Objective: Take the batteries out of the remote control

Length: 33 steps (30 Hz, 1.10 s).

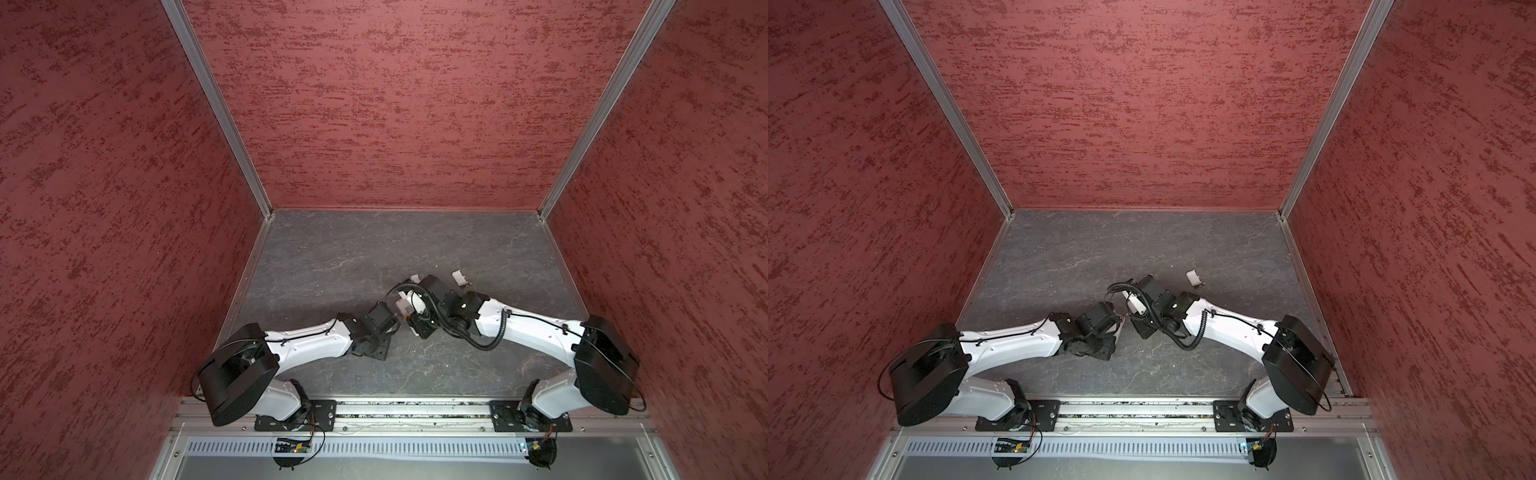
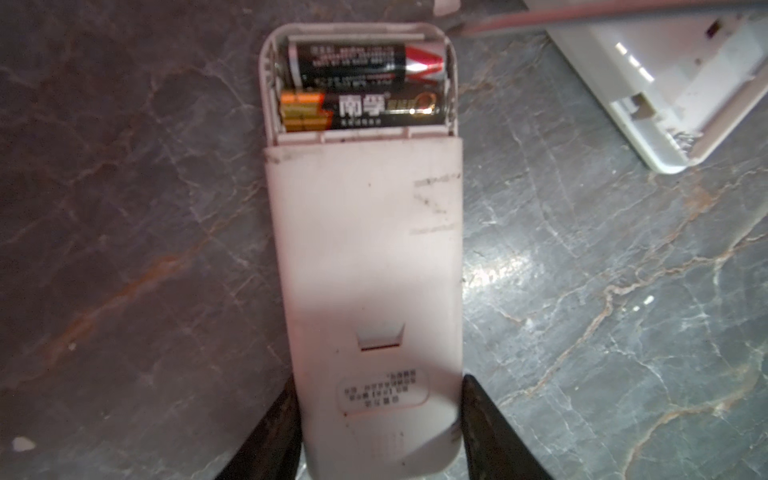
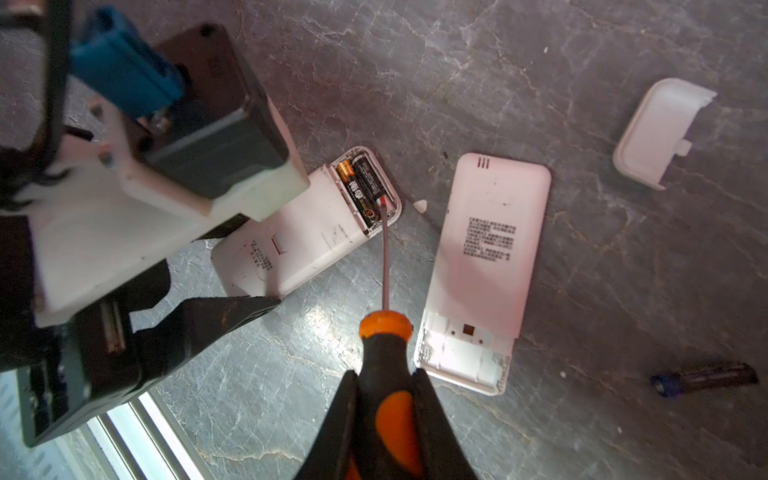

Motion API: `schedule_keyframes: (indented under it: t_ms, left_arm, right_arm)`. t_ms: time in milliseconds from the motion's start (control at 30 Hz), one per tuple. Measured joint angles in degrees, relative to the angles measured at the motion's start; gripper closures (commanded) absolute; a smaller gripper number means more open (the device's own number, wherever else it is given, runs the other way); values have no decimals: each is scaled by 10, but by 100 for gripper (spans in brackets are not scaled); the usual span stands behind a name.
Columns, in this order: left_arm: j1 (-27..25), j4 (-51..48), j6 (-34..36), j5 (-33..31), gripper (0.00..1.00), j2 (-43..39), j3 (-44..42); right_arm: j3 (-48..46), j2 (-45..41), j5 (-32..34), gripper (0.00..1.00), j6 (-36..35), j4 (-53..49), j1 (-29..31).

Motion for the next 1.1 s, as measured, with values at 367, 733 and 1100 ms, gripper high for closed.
schedule_keyframes:
  t_ms: [367, 733, 1100]
  left_arm:
    - [0, 0, 5, 1, 55, 0, 0]
    - [0, 0, 5, 1, 55, 0, 0]
    - [0, 0, 5, 1, 55, 1, 0]
  right_arm:
    - [0, 3, 5, 100, -18, -5, -3]
    - [0, 9, 10, 100, -35, -6, -6]
    - [0, 9, 10, 100, -52, -9, -7]
